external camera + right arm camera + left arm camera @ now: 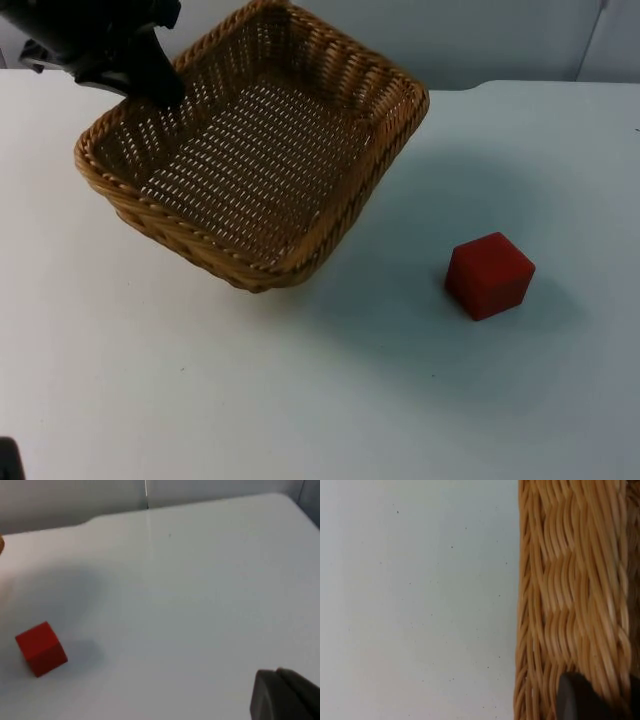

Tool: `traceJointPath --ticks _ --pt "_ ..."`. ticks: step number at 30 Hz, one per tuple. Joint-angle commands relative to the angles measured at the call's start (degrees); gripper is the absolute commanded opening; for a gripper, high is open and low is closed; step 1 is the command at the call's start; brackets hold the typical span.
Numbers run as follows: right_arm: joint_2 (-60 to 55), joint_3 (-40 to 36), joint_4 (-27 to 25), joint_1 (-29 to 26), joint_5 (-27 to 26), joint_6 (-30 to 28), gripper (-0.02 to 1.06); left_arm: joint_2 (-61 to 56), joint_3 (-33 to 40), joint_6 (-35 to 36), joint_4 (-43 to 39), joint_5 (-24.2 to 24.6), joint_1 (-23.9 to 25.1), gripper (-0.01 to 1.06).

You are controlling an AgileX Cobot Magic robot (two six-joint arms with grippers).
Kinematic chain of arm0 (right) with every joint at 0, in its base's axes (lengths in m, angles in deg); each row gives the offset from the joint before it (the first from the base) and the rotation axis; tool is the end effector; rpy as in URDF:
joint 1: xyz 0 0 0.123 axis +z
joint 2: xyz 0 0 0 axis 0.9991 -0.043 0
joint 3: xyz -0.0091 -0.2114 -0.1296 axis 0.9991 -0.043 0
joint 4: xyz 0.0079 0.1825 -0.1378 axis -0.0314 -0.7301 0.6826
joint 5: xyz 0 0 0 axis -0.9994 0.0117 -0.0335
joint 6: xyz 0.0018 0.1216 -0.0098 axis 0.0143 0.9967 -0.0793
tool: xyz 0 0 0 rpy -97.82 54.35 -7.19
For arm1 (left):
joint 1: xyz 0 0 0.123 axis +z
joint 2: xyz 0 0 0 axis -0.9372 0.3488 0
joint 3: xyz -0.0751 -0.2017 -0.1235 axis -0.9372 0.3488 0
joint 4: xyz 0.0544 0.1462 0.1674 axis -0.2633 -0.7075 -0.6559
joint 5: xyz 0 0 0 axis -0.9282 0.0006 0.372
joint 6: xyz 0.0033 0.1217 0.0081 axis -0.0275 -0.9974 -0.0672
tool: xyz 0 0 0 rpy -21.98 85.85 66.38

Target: Pick up the basket with the left hand and place the cube into the basket with the right hand.

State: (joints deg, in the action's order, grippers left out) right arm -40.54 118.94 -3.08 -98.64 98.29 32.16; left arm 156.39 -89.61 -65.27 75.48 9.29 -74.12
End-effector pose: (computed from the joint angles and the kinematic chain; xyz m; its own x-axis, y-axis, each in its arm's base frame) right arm 0.0372 -0.0065 0.2627 -0.4090 0.0610 -0.9105 0.1788 0.9838 -0.0144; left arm 0.3986 -0.0991 0.1523 -0.8557 0.1883 -0.4819 0.4211 0.7947 -0.4372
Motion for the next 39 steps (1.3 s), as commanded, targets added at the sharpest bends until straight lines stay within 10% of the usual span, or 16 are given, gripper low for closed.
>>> traceJointPath --ticks 1,6,11,15,21,29,39 --pt "-0.9 1.95 0.45 -0.43 -5.04 -2.91 0.01 -0.95 -0.69 0.33 1.7 0.14 0.16 0.0" --pt "-9.02 6.64 0.45 -0.43 -6.39 -6.87 0.06 -0.95 -0.69 0.33 1.7 -0.25 0.16 0.0" --pt "-18.88 9.99 0.45 -0.43 -5.07 -10.51 0.36 -0.95 -0.69 0.33 1.7 -2.24 0.16 0.0" --pt "-32.43 12.53 -3.25 -0.21 -2.31 -14.17 1.05 -0.95 -0.69 0.33 1.7 -3.77 0.16 0.0" --pt "-43.85 13.13 -5.55 4.98 -6.34 -12.72 1.05 -0.95 -0.69 0.33 1.58 -3.75 0.16 0.0" --pt "-64.84 13.42 -5.44 24.72 -25.6 -4.14 1.05 -0.95 -0.69 0.33 1.58 -3.89 0.16 0.0" --pt "-89.59 22.63 -2.21 33.57 -26.35 -3.06 1.05 -0.95 -0.69 0.33 1.58 -3.89 0.16 0.0"
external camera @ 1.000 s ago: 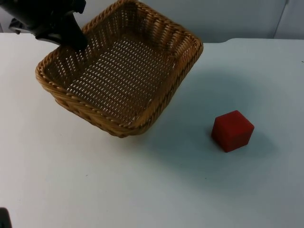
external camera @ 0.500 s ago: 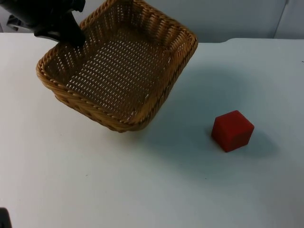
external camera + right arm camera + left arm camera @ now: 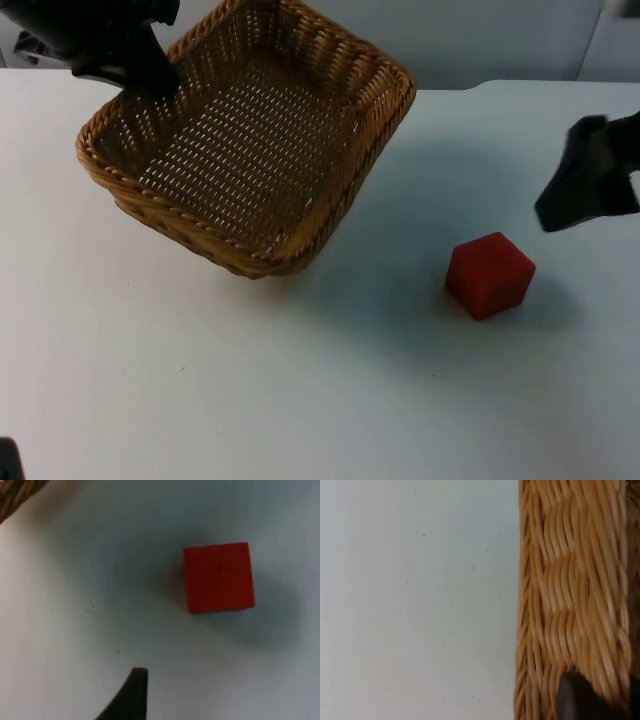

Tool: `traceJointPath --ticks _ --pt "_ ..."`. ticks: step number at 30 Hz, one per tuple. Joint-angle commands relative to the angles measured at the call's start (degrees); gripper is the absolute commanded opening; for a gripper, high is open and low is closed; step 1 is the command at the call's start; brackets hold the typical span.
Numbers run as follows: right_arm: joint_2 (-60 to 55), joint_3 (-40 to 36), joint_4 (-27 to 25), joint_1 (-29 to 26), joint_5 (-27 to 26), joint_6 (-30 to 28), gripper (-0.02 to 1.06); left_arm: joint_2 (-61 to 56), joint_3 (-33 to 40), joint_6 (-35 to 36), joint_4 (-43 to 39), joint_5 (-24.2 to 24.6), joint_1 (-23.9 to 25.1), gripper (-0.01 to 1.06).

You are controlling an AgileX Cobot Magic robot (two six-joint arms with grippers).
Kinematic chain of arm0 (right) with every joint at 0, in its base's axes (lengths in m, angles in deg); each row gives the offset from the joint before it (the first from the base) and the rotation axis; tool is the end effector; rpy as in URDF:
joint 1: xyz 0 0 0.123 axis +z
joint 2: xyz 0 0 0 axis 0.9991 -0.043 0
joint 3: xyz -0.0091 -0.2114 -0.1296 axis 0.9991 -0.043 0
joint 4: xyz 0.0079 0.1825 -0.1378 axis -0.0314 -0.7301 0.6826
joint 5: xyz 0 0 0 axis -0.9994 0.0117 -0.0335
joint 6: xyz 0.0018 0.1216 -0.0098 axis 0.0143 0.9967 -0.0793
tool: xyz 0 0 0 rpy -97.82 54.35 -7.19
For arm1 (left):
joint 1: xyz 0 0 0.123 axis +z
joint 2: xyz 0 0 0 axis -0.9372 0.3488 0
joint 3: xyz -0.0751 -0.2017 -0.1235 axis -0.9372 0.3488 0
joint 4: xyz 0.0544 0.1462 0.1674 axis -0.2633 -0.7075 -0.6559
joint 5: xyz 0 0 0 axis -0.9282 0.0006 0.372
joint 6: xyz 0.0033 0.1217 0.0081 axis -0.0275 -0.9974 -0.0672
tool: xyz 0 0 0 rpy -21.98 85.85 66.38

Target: Pick up the basket with the left hand and place the cube into the basket with the right hand.

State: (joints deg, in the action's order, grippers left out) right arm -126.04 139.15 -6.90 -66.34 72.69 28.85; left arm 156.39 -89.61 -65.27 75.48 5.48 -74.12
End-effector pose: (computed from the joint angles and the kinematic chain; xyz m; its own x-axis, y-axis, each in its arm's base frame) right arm 0.2612 0.1067 0.1679 -0.8309 -0.3425 -0.4386 -0.3941 0.9186 0.0293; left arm 0.4059 -0.0958 0.1531 -0.8393 0.1604 -0.5194 0.4064 0.8197 -0.4036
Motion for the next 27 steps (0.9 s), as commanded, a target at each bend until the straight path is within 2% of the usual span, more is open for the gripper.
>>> traceJointPath --ticks 1,6,13,21,27 --pt "-4.09 2.42 1.61 1.28 -0.75 0.26 1.05 -0.95 -0.69 0.33 1.58 -0.07 0.16 0.0" --pt "-11.73 5.5 3.73 2.67 -0.89 0.9 1.05 -0.95 -0.69 0.33 1.58 -0.07 0.16 0.0" --pt "-16.7 5.5 5.86 2.89 -1.67 1.58 1.05 -0.95 -0.69 0.33 1.58 -0.07 0.16 0.0" --pt "-20.4 5.5 6.46 2.89 -7.17 1.47 1.05 -0.95 -0.69 0.33 1.58 -0.07 0.16 0.0" --pt "-22.09 5.5 6.46 2.89 -7.81 1.47 1.05 -0.95 -0.69 0.33 1.58 -0.07 0.16 0.0"
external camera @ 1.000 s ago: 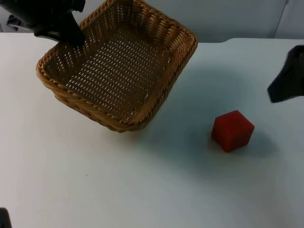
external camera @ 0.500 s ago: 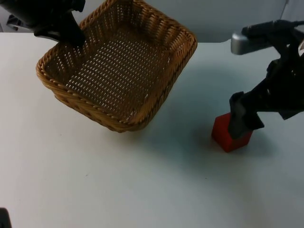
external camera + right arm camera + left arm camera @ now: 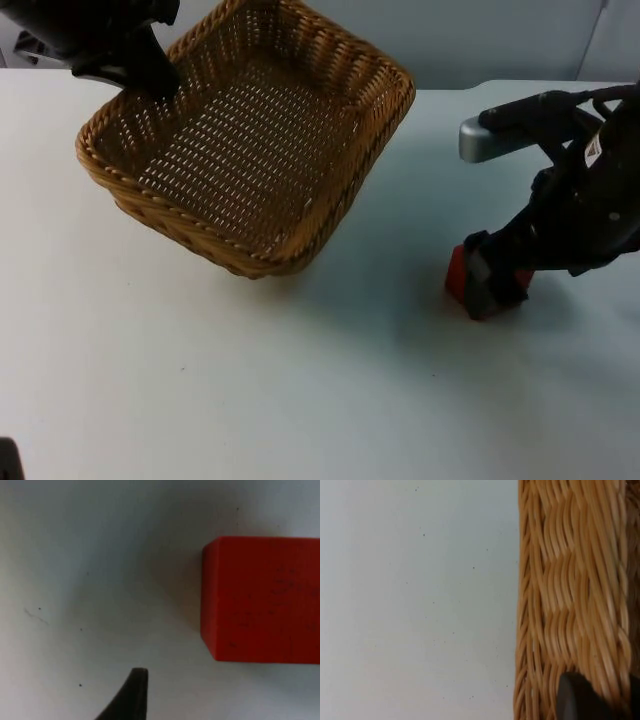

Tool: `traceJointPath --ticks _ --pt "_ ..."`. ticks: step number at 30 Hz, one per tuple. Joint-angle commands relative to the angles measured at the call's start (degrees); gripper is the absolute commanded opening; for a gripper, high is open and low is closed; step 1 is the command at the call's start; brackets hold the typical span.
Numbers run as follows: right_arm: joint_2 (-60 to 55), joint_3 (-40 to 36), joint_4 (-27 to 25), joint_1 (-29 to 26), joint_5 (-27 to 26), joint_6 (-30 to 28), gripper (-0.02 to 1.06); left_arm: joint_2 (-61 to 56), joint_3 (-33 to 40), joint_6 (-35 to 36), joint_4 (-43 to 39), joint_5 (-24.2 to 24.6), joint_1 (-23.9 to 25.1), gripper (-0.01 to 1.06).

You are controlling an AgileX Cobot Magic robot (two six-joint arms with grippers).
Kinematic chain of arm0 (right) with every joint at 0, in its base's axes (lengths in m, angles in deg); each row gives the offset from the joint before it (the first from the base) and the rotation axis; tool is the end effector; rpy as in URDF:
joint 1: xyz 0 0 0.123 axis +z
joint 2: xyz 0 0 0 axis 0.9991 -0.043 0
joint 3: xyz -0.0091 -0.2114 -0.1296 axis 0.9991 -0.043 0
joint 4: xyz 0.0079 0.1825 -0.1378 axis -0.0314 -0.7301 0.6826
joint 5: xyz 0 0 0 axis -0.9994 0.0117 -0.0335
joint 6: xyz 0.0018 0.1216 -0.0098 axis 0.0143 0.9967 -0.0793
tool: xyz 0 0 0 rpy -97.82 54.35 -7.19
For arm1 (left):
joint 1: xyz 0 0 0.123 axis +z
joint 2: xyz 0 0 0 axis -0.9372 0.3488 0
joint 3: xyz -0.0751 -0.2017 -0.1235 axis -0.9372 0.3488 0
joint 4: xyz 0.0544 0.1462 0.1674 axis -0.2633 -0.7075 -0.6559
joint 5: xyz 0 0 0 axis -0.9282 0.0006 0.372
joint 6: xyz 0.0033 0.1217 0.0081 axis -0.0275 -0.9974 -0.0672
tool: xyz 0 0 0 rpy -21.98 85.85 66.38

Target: Pick up the basket with the left hand and place the cube into the basket with the right hand.

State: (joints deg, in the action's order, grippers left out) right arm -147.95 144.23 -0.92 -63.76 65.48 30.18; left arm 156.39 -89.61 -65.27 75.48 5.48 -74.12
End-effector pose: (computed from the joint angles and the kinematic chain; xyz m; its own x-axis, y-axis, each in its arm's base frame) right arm 0.2917 0.1266 0.0786 -0.8418 -0.4625 -0.2784 -0.4719 0.8809 -0.0364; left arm 0.4059 -0.0958 0.1531 -0.8393 0.1604 -0.5194 0.4064 0.8197 -0.4036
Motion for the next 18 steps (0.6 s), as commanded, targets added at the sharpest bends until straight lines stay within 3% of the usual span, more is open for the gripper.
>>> traceJointPath --ticks 1,7,10,11,14,16,18 --pt "-0.92 0.53 0.48 0.31 -0.84 0.13 1.05 -0.95 -0.69 0.33 1.58 -0.07 0.16 0.0" --pt "-3.07 0.56 0.62 0.35 -4.23 0.13 0.96 -0.95 -0.69 0.33 1.42 -0.07 0.16 0.0" --pt "-3.28 0.56 1.01 0.35 -6.97 0.13 0.71 -0.95 -0.69 0.33 1.4 -0.18 0.16 0.0" --pt "-3.28 0.56 1.01 0.35 -6.97 0.13 0.71 -0.95 -0.69 0.33 1.4 -0.18 0.16 0.0" --pt "-3.28 0.56 1.01 0.35 -8.72 0.13 0.48 -0.95 -0.69 0.33 1.4 -0.18 0.16 0.0" --pt "-3.28 0.56 1.01 0.35 -9.07 0.13 0.43 -0.95 -0.69 0.33 1.4 -0.18 0.16 0.0" --pt "-3.28 1.25 1.01 0.35 -8.9 0.13 0.29 -0.95 -0.69 0.33 1.4 -0.18 0.16 0.0"
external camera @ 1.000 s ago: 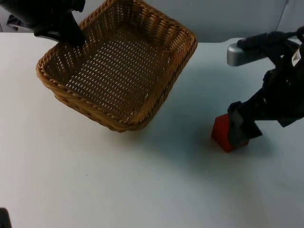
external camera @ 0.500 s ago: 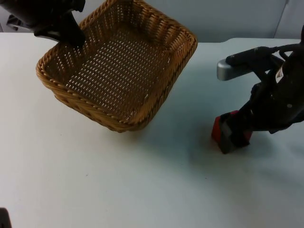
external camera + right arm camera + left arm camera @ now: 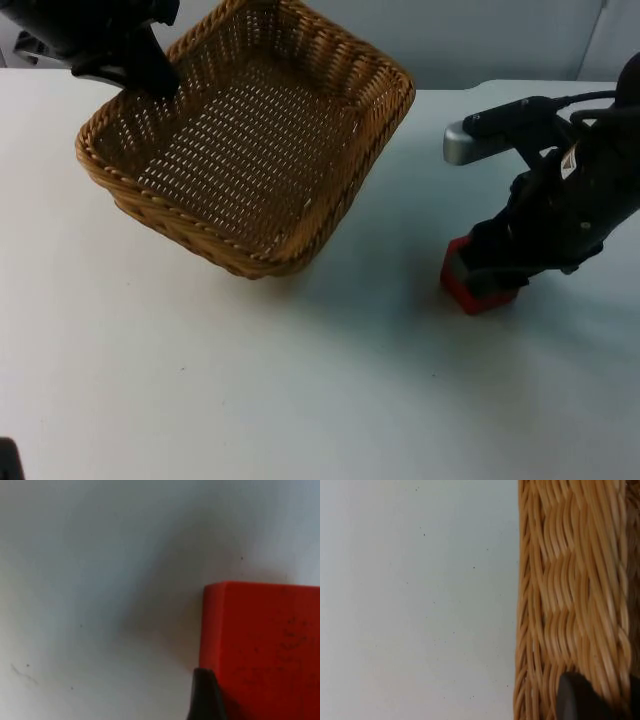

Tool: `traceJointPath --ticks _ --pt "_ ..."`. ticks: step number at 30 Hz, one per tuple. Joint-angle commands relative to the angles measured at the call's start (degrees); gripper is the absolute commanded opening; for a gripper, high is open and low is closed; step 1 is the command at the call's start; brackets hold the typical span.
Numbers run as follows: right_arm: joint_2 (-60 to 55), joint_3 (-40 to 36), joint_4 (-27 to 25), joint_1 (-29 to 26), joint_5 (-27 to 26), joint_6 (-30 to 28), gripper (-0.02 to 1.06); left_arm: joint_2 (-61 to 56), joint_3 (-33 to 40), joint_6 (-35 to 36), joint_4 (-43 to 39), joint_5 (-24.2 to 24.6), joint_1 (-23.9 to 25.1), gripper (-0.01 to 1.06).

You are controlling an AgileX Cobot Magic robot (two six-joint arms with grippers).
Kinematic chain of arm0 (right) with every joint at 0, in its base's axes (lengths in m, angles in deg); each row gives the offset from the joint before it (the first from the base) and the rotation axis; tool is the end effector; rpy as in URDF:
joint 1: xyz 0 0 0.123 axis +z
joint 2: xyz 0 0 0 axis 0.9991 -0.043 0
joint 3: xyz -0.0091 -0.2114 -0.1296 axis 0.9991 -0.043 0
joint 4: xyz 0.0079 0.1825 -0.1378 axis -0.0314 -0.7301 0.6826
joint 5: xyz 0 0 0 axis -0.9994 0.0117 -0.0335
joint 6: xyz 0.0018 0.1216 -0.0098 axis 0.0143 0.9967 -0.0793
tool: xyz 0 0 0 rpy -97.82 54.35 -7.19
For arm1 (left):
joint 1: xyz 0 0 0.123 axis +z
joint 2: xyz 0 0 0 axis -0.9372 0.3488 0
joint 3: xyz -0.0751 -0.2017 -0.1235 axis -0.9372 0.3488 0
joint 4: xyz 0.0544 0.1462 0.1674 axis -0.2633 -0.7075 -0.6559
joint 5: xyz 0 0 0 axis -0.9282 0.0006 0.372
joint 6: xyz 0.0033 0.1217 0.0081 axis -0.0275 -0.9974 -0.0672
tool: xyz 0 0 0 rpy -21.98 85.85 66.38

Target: Pick up the basket with the left hand and place the cube into the basket with the right hand.

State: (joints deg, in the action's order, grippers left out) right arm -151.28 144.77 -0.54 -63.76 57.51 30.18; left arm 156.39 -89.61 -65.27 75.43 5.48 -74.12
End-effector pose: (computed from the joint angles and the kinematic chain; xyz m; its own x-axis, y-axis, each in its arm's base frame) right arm 0.3060 0.1331 0.0671 -0.8114 -0.4577 -0.3635 -0.4756 0.8785 -0.0445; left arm 0.4059 -0.0957 0.1530 -0.8392 0.1611 -0.5193 0.4067 0.8199 -0.4030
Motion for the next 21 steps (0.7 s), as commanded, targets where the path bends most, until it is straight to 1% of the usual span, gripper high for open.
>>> traceJointPath --ticks 1,2,3,4,5,7,8,9,10,12,13,14,16,17,18,20,21 --pt "0.05 1.4 0.92 0.35 -0.68 0.13 0.19 -0.95 -0.69 0.33 1.45 -0.18 0.16 0.0" --pt "0.05 2.2 1.38 0.35 -0.18 0.13 0.12 -0.95 -0.69 0.33 1.45 -0.18 0.16 0.0" --pt "0.05 2.2 1.38 0.35 -0.18 0.13 0.12 -0.95 -0.69 0.33 1.45 -0.18 0.16 0.0" --pt "0.05 3.31 2.25 0.35 0.63 0.43 0.02 -0.95 -0.69 0.33 1.45 -0.18 0.16 0.0" --pt "0.18 4.91 3.72 0.35 1.9 1.64 0.0 -0.95 -0.69 0.33 1.45 -0.18 0.16 0.0" --pt "0.26 8.95 8.6 0.9 5.64 5.16 0.0 -0.95 -0.69 0.33 1.45 -0.18 0.16 0.0" --pt "0.26 11.6 11.3 1.2 8.35 6.83 0.0 -0.95 -0.69 0.33 1.45 -0.18 0.16 0.0" --pt "0.26 11.6 11.3 1.2 8.35 6.83 0.0 -0.95 -0.69 0.33 1.45 -0.18 0.16 0.0" --pt "0.26 15.74 15.6 1.99 12.59 9.06 0.0 -0.95 -0.69 0.33 1.45 -0.18 0.16 0.0" --pt "0.26 20.62 19.97 3.14 16.94 12.07 0.0 -0.95 -0.69 0.33 1.45 -0.18 0.16 0.0" --pt "0.26 20.62 19.97 3.14 16.94 12.07 0.0 -0.95 -0.69 0.33 1.45 -0.18 0.16 0.0" --pt "0.26 23.56 21.51 4.01 18.82 13.06 0.0 -0.95 -0.69 0.33 1.45 -0.18 0.16 0.0" --pt "0.26 27.95 21.33 6.12 20.52 13.19 0.0 -0.95 -0.69 0.33 1.45 -0.18 0.16 0.0" --pt "0.26 27.95 21.33 6.12 20.52 13.19 0.0 -0.95 -0.69 0.33 1.45 -0.18 0.16 0.0" --pt "0.26 29.43 20.15 7.25 20.62 12.17 0.0 -0.95 -0.69 0.33 1.45 -0.18 0.16 0.0" --pt "0.26 31.22 16.0 9.72 19.48 8.16 0.0 -0.95 -0.69 0.33 1.45 -0.18 0.16 0.0" --pt "0.26 31.33 12.22 11.04 17.36 4.6 0.0 -0.95 -0.69 0.33 1.45 -0.18 0.16 0.0"
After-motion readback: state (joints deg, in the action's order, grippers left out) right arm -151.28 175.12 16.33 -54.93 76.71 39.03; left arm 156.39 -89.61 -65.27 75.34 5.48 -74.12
